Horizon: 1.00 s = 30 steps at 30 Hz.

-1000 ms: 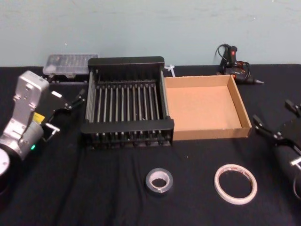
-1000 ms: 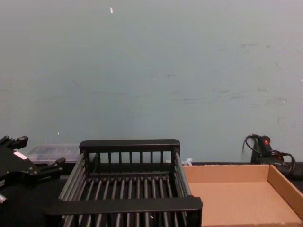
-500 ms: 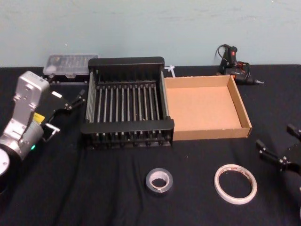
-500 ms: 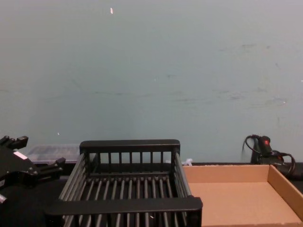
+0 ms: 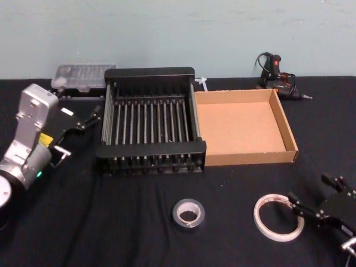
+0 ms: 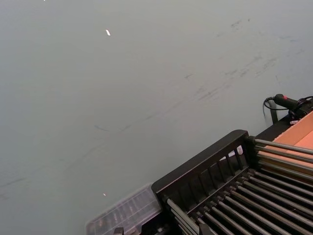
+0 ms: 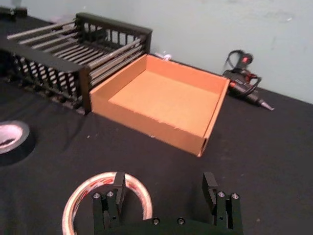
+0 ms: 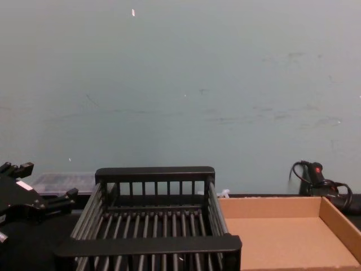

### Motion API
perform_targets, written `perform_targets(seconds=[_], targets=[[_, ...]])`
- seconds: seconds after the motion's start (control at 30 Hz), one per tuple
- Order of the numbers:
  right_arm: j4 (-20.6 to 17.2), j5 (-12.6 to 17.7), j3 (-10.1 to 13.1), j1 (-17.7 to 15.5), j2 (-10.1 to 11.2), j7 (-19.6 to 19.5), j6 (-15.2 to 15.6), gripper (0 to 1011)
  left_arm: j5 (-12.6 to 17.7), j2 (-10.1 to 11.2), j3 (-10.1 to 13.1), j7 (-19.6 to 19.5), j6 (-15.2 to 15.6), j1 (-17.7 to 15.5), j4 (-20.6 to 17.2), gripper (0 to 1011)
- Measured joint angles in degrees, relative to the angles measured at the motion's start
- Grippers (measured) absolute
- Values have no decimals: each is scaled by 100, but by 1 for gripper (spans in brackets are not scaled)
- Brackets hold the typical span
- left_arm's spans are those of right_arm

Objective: Pick up the white tape and place it into the black box , Pick up the silver tape and place it into the brown box.

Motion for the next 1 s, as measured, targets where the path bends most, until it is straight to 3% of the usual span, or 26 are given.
perform_targets(seconds=[1.0], targets=[[672,-523,-236,531,-565,352,452,1000,0,0,0,0,0,0,0,1001]])
